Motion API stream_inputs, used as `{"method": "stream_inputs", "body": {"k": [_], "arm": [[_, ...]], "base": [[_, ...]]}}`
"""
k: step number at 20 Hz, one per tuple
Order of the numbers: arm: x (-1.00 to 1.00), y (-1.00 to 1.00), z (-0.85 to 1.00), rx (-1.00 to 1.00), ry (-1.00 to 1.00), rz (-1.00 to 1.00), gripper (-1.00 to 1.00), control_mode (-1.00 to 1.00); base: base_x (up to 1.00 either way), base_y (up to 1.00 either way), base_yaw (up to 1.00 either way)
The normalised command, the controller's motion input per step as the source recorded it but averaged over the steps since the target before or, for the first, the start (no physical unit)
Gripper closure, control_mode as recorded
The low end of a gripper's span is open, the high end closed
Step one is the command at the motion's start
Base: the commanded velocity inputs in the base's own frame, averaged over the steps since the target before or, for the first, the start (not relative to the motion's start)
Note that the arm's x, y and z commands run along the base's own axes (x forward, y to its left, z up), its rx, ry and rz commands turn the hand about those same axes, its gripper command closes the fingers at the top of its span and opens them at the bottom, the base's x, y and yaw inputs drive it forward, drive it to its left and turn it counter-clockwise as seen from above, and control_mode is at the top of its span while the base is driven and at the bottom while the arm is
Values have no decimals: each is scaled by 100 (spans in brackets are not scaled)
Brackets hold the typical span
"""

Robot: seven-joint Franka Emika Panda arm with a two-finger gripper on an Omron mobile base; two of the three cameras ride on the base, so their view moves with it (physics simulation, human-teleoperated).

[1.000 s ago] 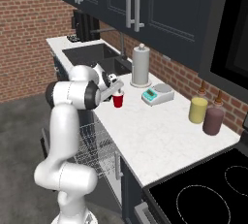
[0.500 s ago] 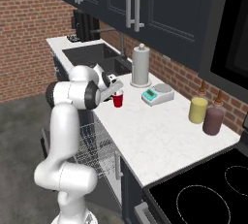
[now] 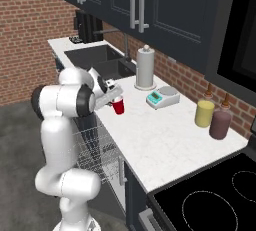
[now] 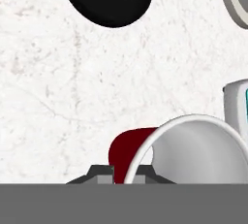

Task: Pick up the cup and bowl from the counter, place them in the dishwasher, and close the dishwasher door.

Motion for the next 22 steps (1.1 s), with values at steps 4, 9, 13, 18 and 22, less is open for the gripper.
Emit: {"method": "stream_inputs", "body": {"k": [4,9,13,18,22], "arm": [[-100,9,5,9,0,-10,100,-100],[-100,55,0,7,0,-1,100,-100],[-100,88,-4,2,0,0,100,-100],[-87,100,-56,0,8,0,100,-100],[-5,91,-96,0,12,1,100,-100]], "base": [[0,0,0],[0,0,0],[0,0,0],[0,0,0],[0,0,0]]}}
